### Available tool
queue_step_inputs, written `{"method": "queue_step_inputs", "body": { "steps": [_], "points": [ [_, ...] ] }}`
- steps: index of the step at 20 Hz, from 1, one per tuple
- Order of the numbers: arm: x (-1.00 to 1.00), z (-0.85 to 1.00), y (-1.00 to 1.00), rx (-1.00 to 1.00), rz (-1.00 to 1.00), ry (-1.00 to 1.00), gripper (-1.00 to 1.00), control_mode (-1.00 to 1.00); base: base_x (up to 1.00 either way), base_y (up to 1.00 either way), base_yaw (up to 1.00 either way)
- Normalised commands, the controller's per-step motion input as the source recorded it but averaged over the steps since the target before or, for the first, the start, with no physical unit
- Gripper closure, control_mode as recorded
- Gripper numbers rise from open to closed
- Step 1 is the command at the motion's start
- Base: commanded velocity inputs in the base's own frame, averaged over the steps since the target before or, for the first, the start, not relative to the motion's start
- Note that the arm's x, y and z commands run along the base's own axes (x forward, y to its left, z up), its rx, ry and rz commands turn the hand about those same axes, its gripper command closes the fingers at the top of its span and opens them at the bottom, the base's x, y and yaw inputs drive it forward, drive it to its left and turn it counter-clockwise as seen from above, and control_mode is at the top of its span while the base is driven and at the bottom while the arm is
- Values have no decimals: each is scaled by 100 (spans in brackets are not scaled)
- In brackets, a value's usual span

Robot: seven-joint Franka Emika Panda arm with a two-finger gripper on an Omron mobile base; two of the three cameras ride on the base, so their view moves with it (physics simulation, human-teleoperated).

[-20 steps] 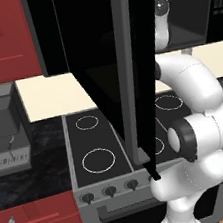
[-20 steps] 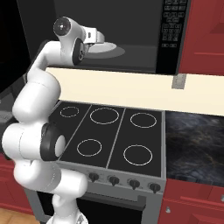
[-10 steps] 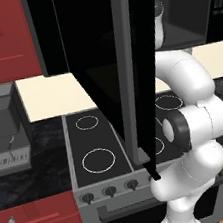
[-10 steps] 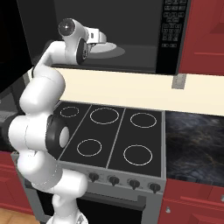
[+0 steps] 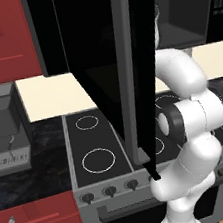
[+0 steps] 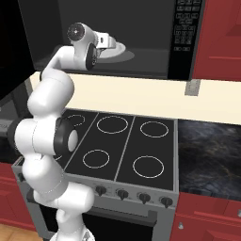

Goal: Transport the fish from the fridge to the microwave and turn on the microwave.

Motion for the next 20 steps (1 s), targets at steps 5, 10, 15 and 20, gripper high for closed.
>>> {"method": "queue_step_inputs", "body": {
  "steps": [5,10,15,20],
  "points": [
    [30,-1,0,0,0,0,100,-100,0,0,0],
    [7,0,0,0,0,0,-100,-100,0,0,0],
    [0,0,0,0,0,0,-100,-100,0,0,0],
    [0,1,0,0,0,0,-100,-100,0,0,0]
  ]
}}
